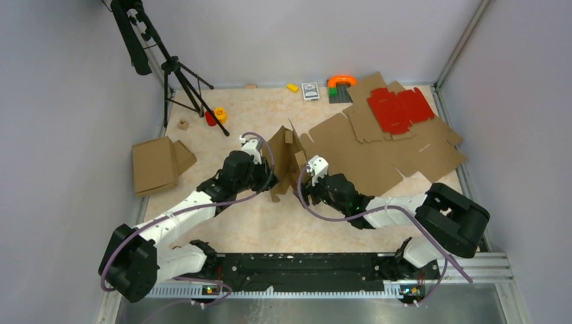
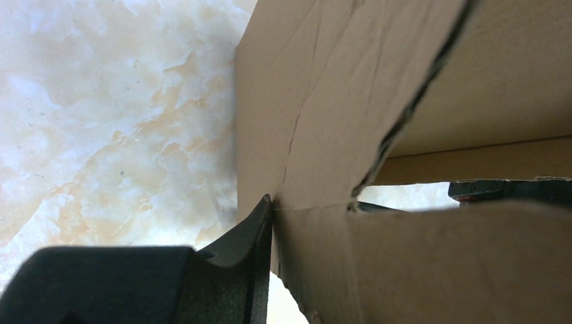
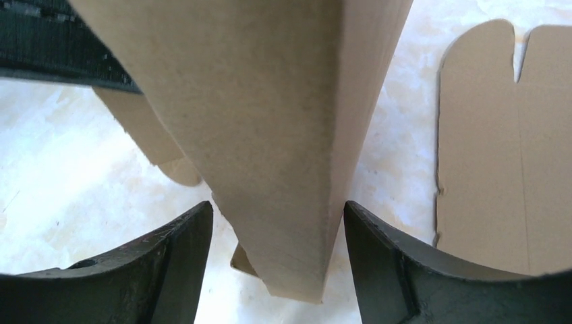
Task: Fold the paper box
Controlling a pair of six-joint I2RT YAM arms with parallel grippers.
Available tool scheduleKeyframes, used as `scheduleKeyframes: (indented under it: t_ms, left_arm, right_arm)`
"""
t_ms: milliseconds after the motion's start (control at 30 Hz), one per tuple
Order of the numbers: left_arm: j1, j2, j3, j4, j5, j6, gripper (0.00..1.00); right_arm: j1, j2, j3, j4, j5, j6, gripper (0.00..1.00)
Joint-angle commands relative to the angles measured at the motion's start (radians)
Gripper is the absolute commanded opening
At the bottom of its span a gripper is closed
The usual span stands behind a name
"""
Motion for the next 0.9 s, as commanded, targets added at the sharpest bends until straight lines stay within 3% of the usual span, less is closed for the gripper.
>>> scheduleKeyframes:
  t_ms: [0, 133, 433, 700, 867]
  left_arm:
    - [-0.013, -0.015, 0.027, 0.009, 0.028, -0.008, 0.24]
    - [-0.011, 0.005, 0.051, -0.013, 0.057, 0.000, 0.24]
    - [-0.011, 0.024, 0.061, -0.023, 0.072, -0.019, 0.22]
    - [-0.011, 0.022, 0.067, -0.046, 0.071, -0.026, 0.22]
    - [-0.010, 0.041, 0.084, -0.077, 0.069, -0.029, 0.22]
  right_arm:
    - [0.021, -0.045, -0.072, 0.054, -0.053, 0.037, 0.68]
    - [0.020, -0.050, -0.101, 0.157, -0.158, 0.042, 0.70]
    - [0.019, -0.076, -0.160, 0.273, -0.086, 0.051, 0.59]
    - [0.021, -0.029, -0.112, 0.201, -0.070, 0.012, 0.54]
    - [0.062, -0.010, -0.100, 0.146, -0.024, -0.035, 0.68]
